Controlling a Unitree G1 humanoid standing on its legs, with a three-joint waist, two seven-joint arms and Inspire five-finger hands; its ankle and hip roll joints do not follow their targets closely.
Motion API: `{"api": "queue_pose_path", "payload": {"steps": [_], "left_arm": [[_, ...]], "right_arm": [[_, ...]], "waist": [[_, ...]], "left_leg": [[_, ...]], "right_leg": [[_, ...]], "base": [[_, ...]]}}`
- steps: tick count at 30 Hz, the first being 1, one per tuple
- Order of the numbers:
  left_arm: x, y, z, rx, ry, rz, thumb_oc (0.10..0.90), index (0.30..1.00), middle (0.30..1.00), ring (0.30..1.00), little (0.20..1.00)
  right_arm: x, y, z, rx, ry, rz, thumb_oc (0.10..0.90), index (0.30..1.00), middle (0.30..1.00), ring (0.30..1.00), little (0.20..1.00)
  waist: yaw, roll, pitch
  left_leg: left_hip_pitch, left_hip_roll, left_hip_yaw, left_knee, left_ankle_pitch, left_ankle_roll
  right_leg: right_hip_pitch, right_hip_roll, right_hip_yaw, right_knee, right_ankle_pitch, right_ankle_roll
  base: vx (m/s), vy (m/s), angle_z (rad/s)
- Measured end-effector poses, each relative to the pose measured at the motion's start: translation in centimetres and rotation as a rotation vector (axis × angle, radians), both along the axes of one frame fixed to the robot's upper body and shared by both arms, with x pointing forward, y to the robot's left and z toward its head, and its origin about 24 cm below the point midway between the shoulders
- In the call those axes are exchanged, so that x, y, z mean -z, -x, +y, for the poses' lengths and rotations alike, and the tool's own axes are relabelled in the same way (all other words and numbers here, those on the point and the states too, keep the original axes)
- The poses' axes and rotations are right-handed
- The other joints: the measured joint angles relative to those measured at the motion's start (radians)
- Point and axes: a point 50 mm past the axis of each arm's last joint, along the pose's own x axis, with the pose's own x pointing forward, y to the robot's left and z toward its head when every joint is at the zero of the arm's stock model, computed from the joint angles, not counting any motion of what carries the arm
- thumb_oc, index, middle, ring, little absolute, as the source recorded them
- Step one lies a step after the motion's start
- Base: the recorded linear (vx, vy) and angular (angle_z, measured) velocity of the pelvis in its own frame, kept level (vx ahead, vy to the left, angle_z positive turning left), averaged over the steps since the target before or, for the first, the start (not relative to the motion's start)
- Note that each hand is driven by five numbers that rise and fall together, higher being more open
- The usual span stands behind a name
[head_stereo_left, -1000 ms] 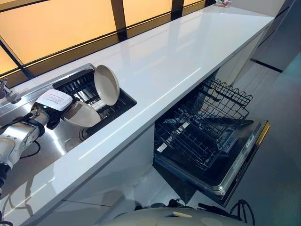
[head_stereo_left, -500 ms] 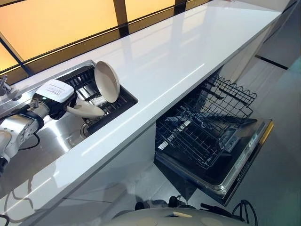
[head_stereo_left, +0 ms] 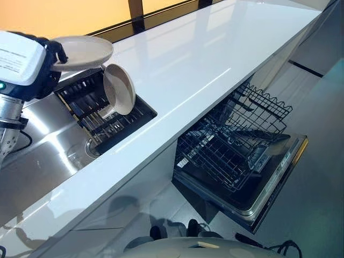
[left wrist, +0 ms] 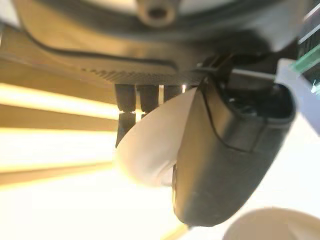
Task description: Pick up plates and place into dishwasher.
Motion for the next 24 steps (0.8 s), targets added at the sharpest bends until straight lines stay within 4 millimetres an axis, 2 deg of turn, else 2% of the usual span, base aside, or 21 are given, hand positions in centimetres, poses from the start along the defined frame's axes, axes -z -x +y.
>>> {"api": "queue_pose_path", "payload": {"steps": [3, 6, 9, 11, 14, 16, 18, 22, 24], "left_arm": [[0.3, 0.4, -1.1, 0.058, -0.006, -0.014, 0.100, 0.300, 0.300, 0.300, 0.200], [1.1, 0.8, -1.5, 0.071, 0.006, -0.009, 0.100, 0.300, 0.300, 0.300, 0.200], [2.3, 0.9, -1.6, 0.081, 0.103, -0.016, 0.100, 0.300, 0.300, 0.300, 0.200], [3.0, 1.0, -1.9, 0.103, 0.214, -0.022, 0.100, 0.300, 0.300, 0.300, 0.200], [3.7, 1.2, -2.4, 0.146, 0.330, -0.021, 0.100, 0.300, 0.300, 0.300, 0.200], [3.9, 1.3, -2.9, 0.187, 0.399, -0.004, 0.100, 0.300, 0.300, 0.300, 0.200], [4.0, 1.4, -3.3, 0.223, 0.436, 0.020, 0.100, 0.300, 0.300, 0.300, 0.200], [4.1, 1.4, -4.1, 0.279, 0.430, 0.079, 0.100, 0.300, 0.300, 0.300, 0.200], [4.0, 1.5, -4.6, 0.306, 0.419, 0.094, 0.100, 0.300, 0.300, 0.300, 0.200]], "right_arm": [[-0.6, 0.0, -0.9, 0.074, 0.131, 0.040, 0.800, 0.900, 0.900, 0.900, 0.900], [-1.5, -1.0, -1.9, 0.112, 0.268, 0.025, 0.800, 0.900, 0.900, 0.900, 0.900], [-3.8, -3.8, -2.9, 0.068, 0.496, -0.050, 0.800, 0.900, 0.900, 0.900, 0.900], [-6.1, -6.1, -3.2, 0.009, 0.653, -0.149, 0.800, 0.900, 0.900, 0.900, 0.900], [-9.4, -9.3, -3.4, -0.081, 0.836, -0.311, 0.800, 0.900, 0.900, 0.900, 0.900], [-12.4, -11.3, -3.4, -0.205, 0.982, -0.439, 0.800, 0.900, 0.900, 0.900, 0.900], [-16.4, -13.5, -3.1, -0.361, 1.172, -0.601, 0.800, 0.900, 0.900, 0.900, 0.900], [-21.9, -15.8, -3.4, -0.597, 1.449, -0.774, 0.800, 0.900, 0.900, 0.900, 0.900], [-23.3, -16.3, -3.5, -0.668, 1.499, -0.805, 0.800, 0.900, 0.900, 0.900, 0.900]], "waist": [[-0.003, 0.007, 0.000], [-0.009, 0.024, -0.002], [-0.027, 0.055, -0.013], [-0.039, 0.069, -0.014], [-0.049, 0.073, -0.016], [-0.050, 0.073, -0.017], [-0.053, 0.073, -0.017], [-0.052, 0.063, -0.019], [-0.051, 0.059, -0.020]], "left_leg": [[0.003, 0.000, 0.005, 0.000, -0.001, 0.000], [0.008, 0.001, 0.015, 0.000, -0.003, 0.001], [0.008, 0.000, 0.020, 0.000, -0.005, 0.002], [0.008, 0.001, 0.023, 0.000, -0.005, 0.002], [0.010, 0.001, 0.025, 0.000, -0.005, 0.001], [0.010, 0.001, 0.029, 0.000, -0.005, 0.001], [0.010, 0.001, 0.039, 0.000, -0.006, 0.003], [0.009, 0.001, 0.041, 0.003, -0.007, 0.003], [0.009, 0.001, 0.041, 0.003, -0.007, 0.003]], "right_leg": [[0.000, 0.002, 0.010, 0.000, 0.000, 0.001], [-0.002, 0.002, 0.022, 0.005, 0.001, 0.001], [-0.003, 0.003, 0.025, 0.005, 0.001, 0.002], [-0.004, 0.003, 0.026, 0.005, 0.002, 0.003], [-0.004, 0.005, 0.030, 0.006, 0.003, 0.003], [-0.007, 0.006, 0.037, 0.006, 0.003, 0.004], [-0.011, 0.005, 0.046, 0.007, 0.005, 0.006], [-0.013, 0.005, 0.048, 0.008, 0.005, 0.006], [-0.013, 0.005, 0.048, 0.008, 0.005, 0.006]], "base": [[0.00, 0.037, -0.07], [0.00, 0.025, -0.10], [0.00, 0.012, -0.05], [0.01, 0.005, -0.05], [0.00, 0.000, 0.00], [0.00, 0.003, -0.08], [0.00, 0.001, -0.11], [0.00, -0.001, -0.01], [0.00, 0.000, 0.00]]}}
